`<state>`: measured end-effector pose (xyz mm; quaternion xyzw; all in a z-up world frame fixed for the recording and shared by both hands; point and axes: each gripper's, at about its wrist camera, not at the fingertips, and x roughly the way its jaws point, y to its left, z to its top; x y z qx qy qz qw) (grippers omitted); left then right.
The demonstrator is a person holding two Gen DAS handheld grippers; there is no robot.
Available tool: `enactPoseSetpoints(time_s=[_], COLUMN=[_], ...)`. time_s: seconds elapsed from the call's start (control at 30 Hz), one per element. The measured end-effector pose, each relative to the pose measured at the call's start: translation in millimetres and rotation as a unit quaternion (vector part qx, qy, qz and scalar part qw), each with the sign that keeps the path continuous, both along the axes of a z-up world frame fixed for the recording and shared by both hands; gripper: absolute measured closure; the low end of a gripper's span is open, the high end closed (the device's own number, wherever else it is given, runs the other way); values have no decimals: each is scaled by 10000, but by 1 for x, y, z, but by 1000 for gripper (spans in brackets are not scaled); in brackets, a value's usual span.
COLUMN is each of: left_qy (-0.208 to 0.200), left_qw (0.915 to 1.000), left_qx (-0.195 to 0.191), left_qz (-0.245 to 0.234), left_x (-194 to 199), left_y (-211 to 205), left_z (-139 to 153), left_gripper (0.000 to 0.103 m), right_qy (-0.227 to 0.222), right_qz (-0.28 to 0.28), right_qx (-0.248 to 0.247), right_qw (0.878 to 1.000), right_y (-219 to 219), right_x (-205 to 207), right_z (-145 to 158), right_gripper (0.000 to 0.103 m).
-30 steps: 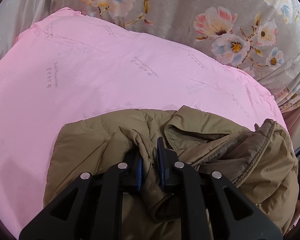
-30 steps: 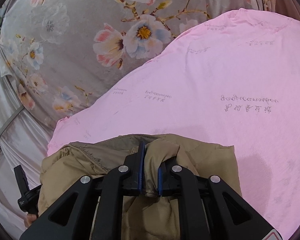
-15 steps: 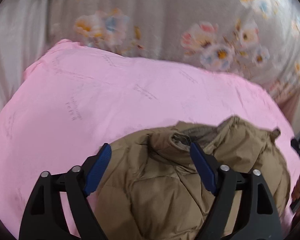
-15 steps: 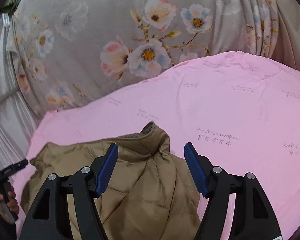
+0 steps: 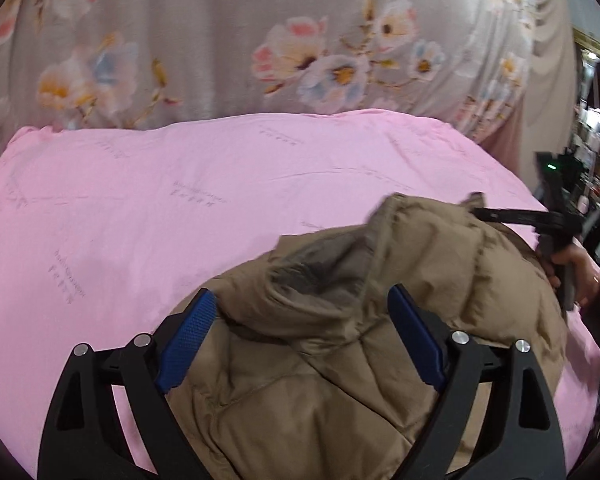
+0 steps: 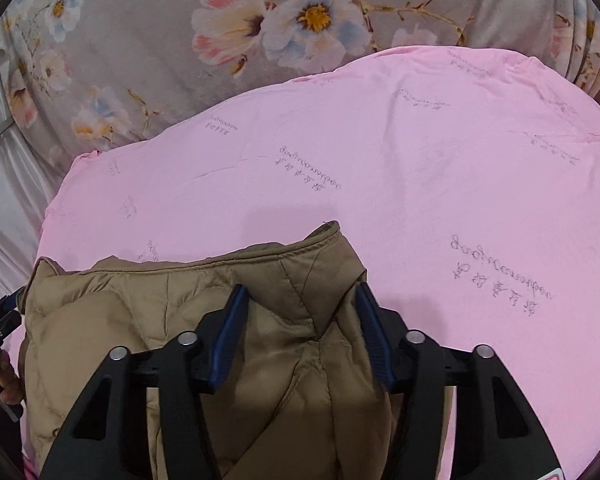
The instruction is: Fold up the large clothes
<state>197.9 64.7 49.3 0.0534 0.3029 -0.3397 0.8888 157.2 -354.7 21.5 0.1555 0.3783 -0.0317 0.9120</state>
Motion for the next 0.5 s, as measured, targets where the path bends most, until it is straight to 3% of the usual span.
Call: enactPoseSetpoints(time_s=[0.07, 0.13, 0.17, 0.23, 0.3, 0.33, 0.37, 0.43, 0.5], left_qy=[-210, -385, -250, 168, 568, 690, 752, 828, 746], left_qw=[9996, 9986, 9986, 9980, 9950, 9935, 9924, 9905, 9900], left_qx=[43, 320, 370, 322, 237, 194, 153, 25, -18], left_qz=[-165, 167, 274, 525, 781, 886, 967, 1100, 1200], left_x=[-9, -4, 4, 26, 45, 53, 56, 64, 64], left_y=[-4, -12, -15, -18, -18, -19, -18, -21, -28], left_z=[1, -1, -2, -3, -2, -1, 1, 8, 14], left_gripper=[17, 17, 17, 37, 64, 68, 78, 82, 84], right_qy=[-46, -136, -211, -373, -668, -800, -962, -1228, -1210], right_qz=[81, 98, 76, -17, -165, -225, -293, -440, -668], right_qx=[-45, -67, -62, 32, 297, 396, 500, 622, 495], right_qw=[9999, 9998, 9997, 9993, 9972, 9958, 9937, 9895, 9892], right_y=[4, 6, 7, 5, -2, -6, -10, -14, -13], right_x=[-3, -7, -10, -17, -27, -30, -35, -43, -41], right_z=[-1, 2, 4, 11, 24, 31, 38, 52, 54], right_gripper=[77, 86, 90, 93, 94, 94, 94, 95, 95])
